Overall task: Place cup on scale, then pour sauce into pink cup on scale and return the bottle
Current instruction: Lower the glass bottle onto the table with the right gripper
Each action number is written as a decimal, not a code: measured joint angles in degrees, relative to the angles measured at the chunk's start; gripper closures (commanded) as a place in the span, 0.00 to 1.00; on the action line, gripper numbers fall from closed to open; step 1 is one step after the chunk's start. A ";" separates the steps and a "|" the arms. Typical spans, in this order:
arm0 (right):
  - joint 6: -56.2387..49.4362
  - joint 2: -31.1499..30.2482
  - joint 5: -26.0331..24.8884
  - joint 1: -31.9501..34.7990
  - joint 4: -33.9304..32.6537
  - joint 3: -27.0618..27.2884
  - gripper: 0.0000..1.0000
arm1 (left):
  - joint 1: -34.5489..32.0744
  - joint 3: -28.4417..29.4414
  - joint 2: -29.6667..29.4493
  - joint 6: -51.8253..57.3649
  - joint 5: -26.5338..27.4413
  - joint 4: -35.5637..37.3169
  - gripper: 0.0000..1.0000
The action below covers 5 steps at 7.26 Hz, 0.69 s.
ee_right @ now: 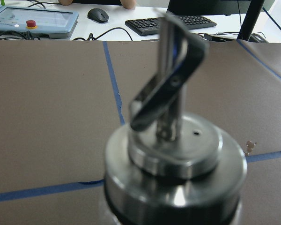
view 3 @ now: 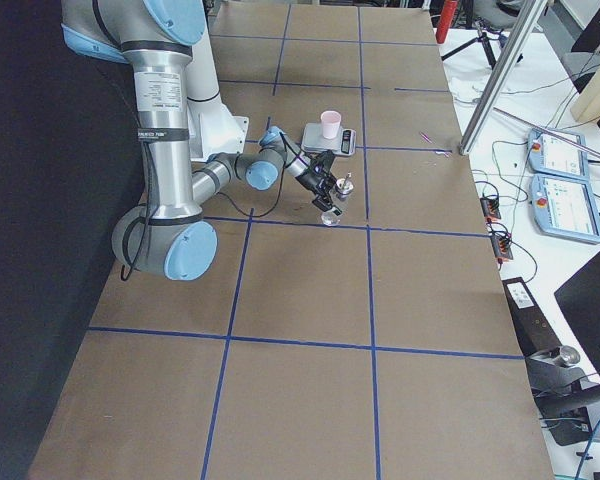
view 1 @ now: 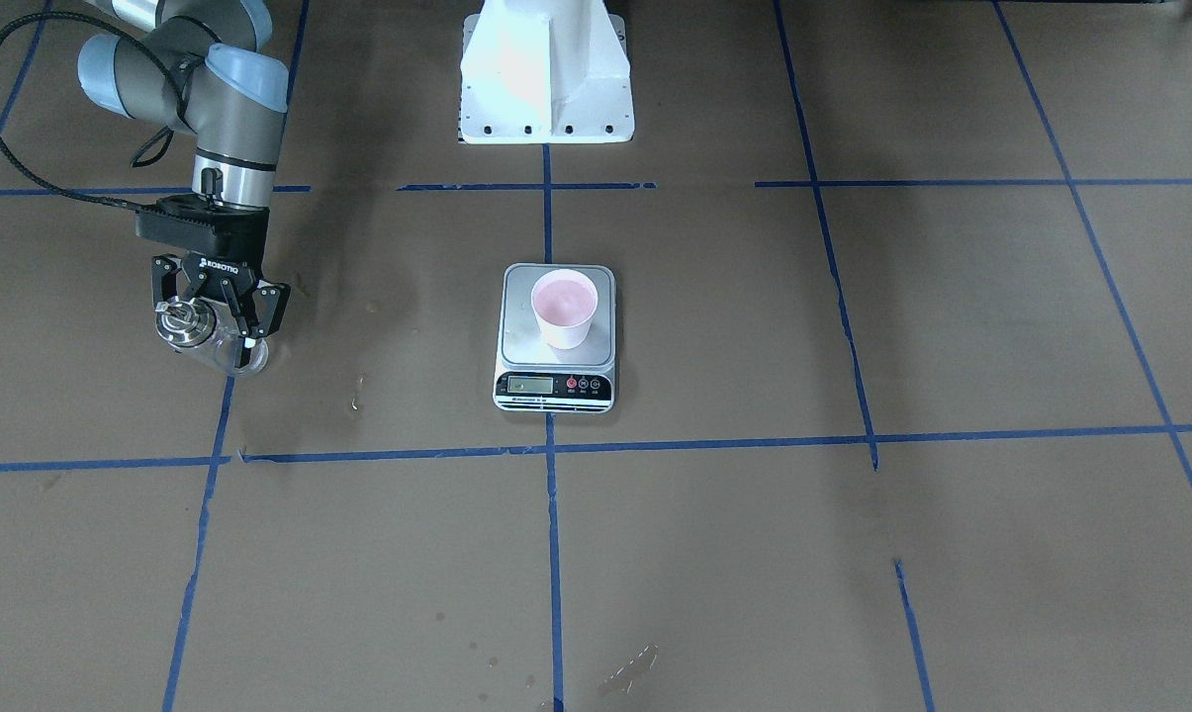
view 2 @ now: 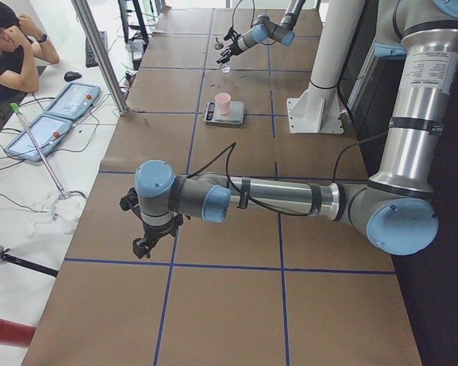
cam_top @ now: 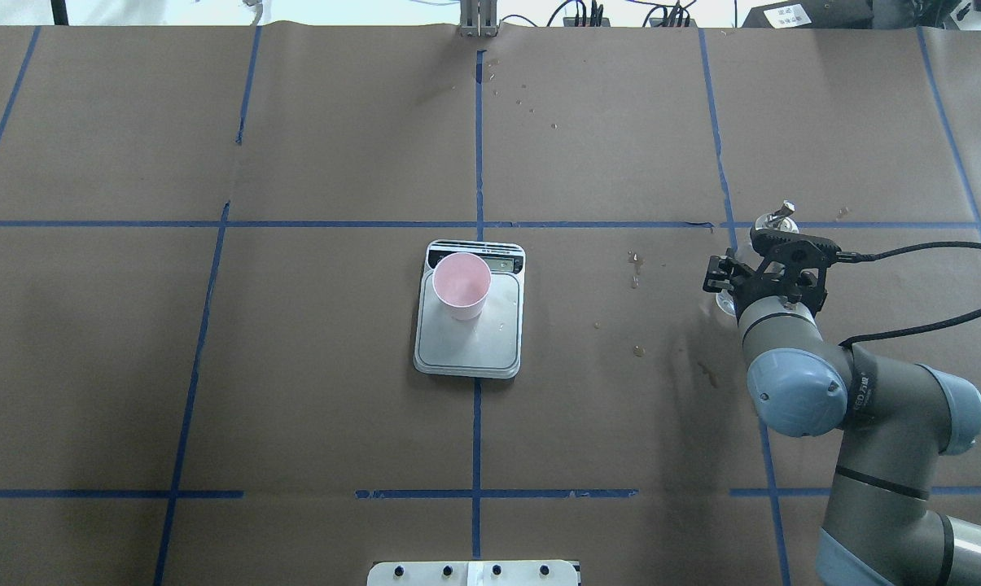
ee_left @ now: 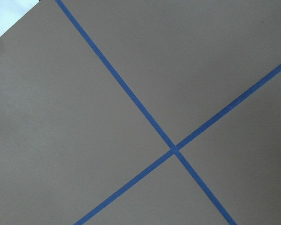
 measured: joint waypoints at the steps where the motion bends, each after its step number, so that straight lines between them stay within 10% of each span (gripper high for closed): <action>1: 0.05 -0.23 0.11 0.02 -0.02 -0.01 1.00 | 0.00 -0.23 0.00 -0.02 0.04 0.04 0.00; 5: -0.29 -0.44 0.11 0.02 -0.01 -0.01 0.35 | 0.01 -0.39 0.00 -0.24 0.07 0.01 0.00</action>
